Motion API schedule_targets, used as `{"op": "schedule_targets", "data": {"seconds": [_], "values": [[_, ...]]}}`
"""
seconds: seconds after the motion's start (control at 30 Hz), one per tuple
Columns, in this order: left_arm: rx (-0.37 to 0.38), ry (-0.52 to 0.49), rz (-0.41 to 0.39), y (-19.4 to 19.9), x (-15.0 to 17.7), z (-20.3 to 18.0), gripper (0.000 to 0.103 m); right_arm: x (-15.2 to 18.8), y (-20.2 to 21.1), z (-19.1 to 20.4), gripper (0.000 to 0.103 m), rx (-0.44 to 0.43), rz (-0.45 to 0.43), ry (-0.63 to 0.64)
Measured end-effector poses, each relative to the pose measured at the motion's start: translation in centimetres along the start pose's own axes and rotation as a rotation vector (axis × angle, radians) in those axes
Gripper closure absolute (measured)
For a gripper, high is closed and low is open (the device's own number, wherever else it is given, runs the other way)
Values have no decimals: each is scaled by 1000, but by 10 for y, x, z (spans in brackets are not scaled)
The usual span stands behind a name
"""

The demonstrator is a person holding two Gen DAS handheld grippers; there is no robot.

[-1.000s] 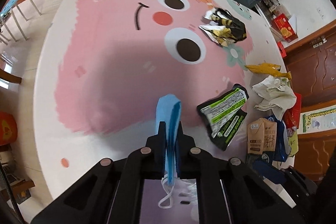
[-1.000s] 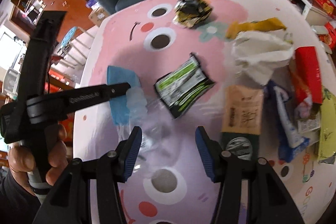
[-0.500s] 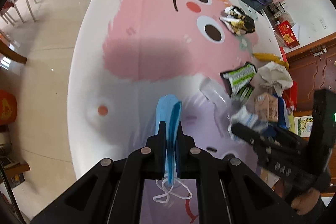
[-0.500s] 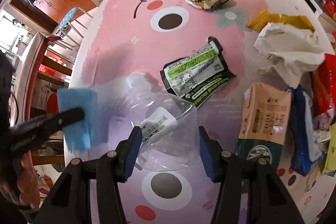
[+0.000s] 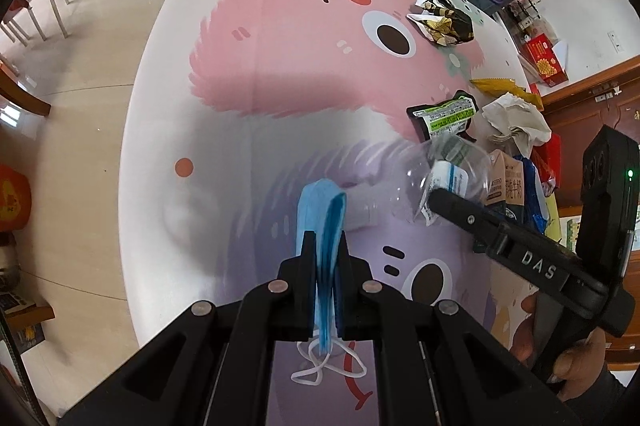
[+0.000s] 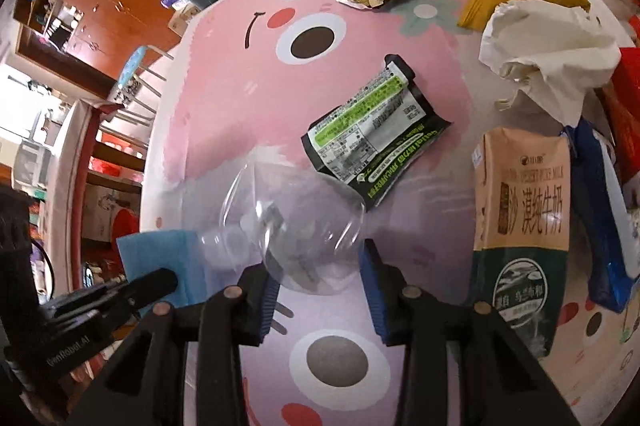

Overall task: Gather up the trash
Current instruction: 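Grasp the clear plastic cup with the right gripper while the left holds the mask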

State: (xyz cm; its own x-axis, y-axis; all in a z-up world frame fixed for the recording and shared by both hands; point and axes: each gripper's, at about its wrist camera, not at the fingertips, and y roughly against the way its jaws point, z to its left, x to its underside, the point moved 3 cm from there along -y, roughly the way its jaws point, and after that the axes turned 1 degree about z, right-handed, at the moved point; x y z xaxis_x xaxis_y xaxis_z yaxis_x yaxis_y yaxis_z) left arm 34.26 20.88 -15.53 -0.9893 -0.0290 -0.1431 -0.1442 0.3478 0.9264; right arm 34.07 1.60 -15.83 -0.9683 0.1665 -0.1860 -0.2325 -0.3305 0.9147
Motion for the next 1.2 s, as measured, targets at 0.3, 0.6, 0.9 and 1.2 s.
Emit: {"op": "schedule_targets", "data": {"seconds": [0.3,0.6,0.9,1.2], "values": [[3,0,-26,13,0,6,98,-8,-1,6,49,-48,-68,-71],[-1,15,-58,22,-11,20,98,-15,-11,7,49,-110,-96,-187],[0,49,-100,29,-25,32,98,-19,-17,18,77,-106,-129,-181],[-22,14,-111,37,3,17,98,0,20,24,78,-55,-158,-60]]}}
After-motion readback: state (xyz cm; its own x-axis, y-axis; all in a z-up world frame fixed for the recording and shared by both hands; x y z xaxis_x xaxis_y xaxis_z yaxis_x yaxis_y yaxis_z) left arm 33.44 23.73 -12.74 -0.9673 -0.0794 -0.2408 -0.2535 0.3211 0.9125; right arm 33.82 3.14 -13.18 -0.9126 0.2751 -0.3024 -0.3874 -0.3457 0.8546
